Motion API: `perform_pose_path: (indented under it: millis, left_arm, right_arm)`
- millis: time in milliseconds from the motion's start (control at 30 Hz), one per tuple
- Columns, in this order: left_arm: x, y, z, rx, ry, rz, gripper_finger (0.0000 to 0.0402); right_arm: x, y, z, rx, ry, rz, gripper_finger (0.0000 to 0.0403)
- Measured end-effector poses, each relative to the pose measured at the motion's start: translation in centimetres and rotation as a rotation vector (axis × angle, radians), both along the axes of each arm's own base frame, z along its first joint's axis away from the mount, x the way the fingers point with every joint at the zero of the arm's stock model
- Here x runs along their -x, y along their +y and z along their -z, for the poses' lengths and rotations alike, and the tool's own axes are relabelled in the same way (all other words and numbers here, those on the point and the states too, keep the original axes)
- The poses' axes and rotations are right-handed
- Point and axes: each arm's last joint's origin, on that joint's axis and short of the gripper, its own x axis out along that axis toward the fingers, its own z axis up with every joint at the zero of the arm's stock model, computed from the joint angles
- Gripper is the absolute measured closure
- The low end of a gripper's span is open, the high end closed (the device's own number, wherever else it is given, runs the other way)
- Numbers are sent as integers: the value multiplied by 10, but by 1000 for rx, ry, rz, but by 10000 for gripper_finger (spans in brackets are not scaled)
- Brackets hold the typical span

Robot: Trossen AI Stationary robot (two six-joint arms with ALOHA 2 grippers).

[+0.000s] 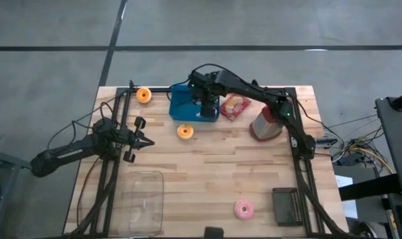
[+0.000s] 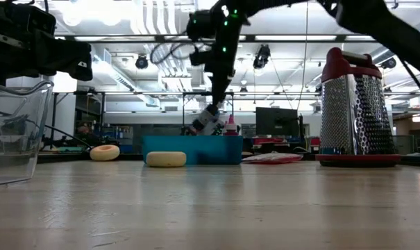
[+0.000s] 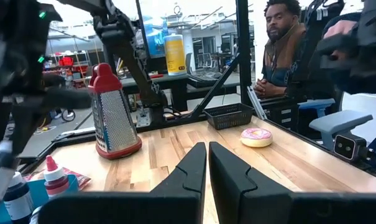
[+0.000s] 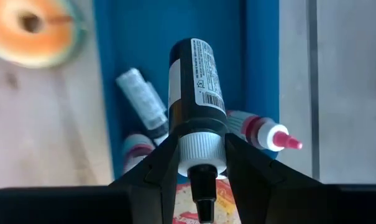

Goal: Pick & Place Food Item
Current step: Put the black food coloring into the blue bin

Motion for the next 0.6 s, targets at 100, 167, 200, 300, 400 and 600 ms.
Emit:
perform_pose_path:
  millis: [100,167,200,300,400,600]
  left_arm:
    - [0,0,0,0,0,0,376]
    - [0,0,0,0,0,0,376]
    - [0,0,0,0,0,0,376]
    - [0,0,0,0,0,0,376]
    - [0,0,0,0,0,0,376]
    - [0,0,0,0,0,0,376]
  right_arm:
    - [1,-13,9,-11,16,33,294]
    - [2,-21,14,-24,16,51,294]
    - [2,-25,16,-39,7,55,294]
    - [0,-33,24,-81,-30,17,294]
    - [-1,-37,31,-122,-55,-1,294]
    - [2,-40,44,-184,-46,-5,294]
